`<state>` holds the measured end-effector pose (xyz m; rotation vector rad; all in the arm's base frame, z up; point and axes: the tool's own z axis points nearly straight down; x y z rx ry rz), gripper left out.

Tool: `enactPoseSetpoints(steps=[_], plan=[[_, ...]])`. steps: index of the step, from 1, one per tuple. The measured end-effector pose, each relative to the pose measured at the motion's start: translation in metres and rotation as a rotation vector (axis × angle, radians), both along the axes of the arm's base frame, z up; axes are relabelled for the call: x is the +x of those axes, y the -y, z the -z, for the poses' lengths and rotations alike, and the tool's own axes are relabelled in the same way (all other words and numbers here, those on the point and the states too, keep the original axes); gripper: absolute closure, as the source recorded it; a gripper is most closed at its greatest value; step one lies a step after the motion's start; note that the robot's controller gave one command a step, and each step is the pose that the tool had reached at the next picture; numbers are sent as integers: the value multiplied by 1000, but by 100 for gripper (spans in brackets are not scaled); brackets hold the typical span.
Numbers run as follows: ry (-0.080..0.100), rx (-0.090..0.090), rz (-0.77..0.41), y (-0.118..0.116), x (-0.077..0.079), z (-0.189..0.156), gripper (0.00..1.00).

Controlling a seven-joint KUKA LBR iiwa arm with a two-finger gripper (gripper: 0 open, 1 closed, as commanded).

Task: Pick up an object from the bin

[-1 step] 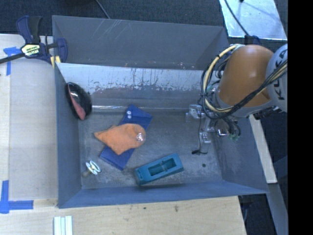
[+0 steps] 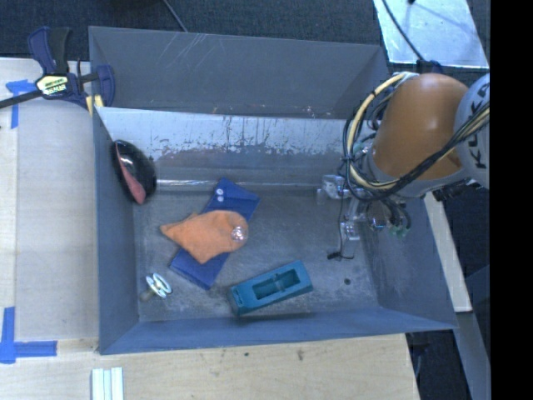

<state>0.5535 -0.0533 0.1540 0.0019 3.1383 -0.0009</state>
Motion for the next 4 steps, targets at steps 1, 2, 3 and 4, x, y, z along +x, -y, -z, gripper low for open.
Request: enactPoseSetpoints(steps=[1, 2, 3, 4], plan=[[13, -2, -17, -8, 33, 37, 0], [-10, 1, -56, -27, 42, 60, 0], [4, -1, -76, -77, 51, 55, 0], [5, 1, -42, -125, 63, 83, 100]])
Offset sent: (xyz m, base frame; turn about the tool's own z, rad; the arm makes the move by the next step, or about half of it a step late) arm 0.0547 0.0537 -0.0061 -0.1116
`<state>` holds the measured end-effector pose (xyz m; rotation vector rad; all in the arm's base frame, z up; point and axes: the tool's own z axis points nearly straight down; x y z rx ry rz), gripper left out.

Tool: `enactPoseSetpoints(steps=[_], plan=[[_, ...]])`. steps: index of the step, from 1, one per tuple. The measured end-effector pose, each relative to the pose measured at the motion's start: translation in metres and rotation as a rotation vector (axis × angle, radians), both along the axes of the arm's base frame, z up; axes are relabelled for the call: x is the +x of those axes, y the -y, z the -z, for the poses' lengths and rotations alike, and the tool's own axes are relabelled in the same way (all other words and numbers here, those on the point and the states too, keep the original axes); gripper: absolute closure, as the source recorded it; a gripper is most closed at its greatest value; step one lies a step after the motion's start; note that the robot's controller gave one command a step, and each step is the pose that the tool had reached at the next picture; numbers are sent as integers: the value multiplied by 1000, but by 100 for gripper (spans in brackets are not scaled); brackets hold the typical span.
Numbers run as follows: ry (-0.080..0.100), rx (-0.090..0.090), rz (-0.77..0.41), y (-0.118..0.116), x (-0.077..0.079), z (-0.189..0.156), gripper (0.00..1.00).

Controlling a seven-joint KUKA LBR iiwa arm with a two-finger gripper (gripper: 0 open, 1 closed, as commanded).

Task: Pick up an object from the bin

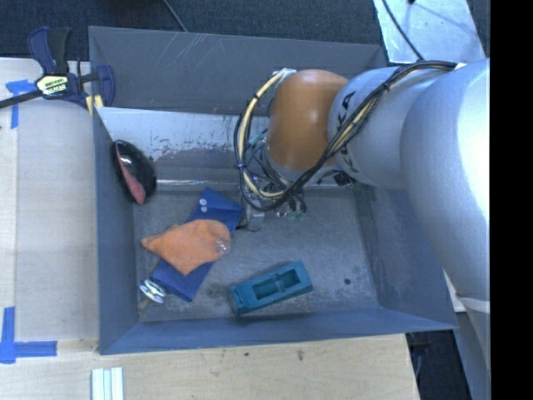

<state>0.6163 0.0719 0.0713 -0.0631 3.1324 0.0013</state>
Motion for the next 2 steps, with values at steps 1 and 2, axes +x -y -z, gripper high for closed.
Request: enactPoseSetpoints(steps=[1, 2], plan=[[0, 0, 0, 0, 0, 0, 100], [-5, -1, -10, -11, -43, -124, 100]])
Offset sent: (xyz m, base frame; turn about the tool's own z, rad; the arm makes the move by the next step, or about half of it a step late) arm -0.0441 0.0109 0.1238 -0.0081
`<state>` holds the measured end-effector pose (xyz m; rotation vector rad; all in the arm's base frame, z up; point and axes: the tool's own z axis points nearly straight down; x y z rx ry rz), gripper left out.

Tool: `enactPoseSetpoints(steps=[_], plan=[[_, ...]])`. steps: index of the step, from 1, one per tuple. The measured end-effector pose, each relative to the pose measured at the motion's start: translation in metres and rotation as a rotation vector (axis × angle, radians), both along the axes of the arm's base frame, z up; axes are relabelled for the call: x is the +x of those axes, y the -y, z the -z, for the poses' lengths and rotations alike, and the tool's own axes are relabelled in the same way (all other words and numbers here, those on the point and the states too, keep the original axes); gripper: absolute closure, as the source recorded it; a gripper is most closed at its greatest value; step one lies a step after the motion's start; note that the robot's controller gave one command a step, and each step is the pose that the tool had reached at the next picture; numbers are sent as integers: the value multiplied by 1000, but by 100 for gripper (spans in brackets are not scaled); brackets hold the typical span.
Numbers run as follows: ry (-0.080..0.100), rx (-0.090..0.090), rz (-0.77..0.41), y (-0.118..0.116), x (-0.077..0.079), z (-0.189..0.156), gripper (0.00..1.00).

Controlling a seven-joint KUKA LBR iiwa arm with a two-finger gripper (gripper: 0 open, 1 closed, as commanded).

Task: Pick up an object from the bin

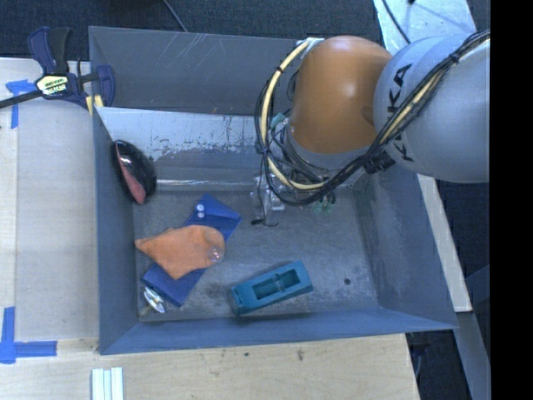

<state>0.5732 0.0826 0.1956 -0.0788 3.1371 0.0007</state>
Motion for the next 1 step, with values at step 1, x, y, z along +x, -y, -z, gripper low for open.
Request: enactPoseSetpoints(steps=[1], plan=[[0, 0, -1, 0, 0, 0, 0]])
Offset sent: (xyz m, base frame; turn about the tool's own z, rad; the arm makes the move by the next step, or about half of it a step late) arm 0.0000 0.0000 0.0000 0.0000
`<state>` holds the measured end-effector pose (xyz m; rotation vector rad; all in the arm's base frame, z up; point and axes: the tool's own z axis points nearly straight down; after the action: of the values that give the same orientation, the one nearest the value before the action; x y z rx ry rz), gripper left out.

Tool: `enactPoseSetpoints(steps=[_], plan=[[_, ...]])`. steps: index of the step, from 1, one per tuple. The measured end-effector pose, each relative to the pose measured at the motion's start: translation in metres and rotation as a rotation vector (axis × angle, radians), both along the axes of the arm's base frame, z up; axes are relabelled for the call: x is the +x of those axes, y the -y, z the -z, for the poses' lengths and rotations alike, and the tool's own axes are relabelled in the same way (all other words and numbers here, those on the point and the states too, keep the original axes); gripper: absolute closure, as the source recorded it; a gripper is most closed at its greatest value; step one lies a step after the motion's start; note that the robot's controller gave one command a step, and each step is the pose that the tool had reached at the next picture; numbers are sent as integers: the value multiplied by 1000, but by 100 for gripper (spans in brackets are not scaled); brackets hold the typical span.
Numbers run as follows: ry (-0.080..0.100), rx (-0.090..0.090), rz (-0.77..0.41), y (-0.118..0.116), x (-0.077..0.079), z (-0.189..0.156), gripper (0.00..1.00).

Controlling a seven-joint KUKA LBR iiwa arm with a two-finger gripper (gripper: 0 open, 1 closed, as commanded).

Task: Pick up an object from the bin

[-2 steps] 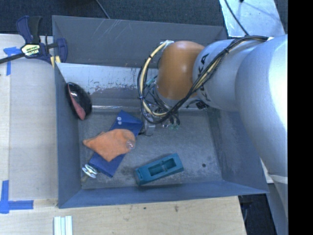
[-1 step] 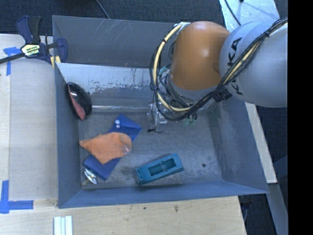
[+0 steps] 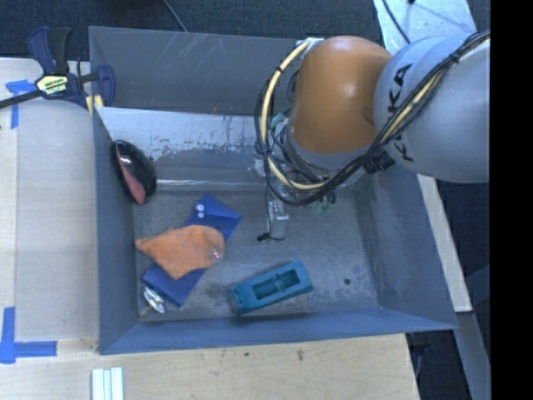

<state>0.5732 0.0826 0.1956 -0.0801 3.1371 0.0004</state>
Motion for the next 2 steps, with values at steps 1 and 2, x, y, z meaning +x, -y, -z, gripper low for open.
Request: enactPoseSetpoints(steps=[1, 2], plan=[[0, 0, 0, 0, 0, 0, 0], [6, 0, -48, -49, 33, 32, 0]])
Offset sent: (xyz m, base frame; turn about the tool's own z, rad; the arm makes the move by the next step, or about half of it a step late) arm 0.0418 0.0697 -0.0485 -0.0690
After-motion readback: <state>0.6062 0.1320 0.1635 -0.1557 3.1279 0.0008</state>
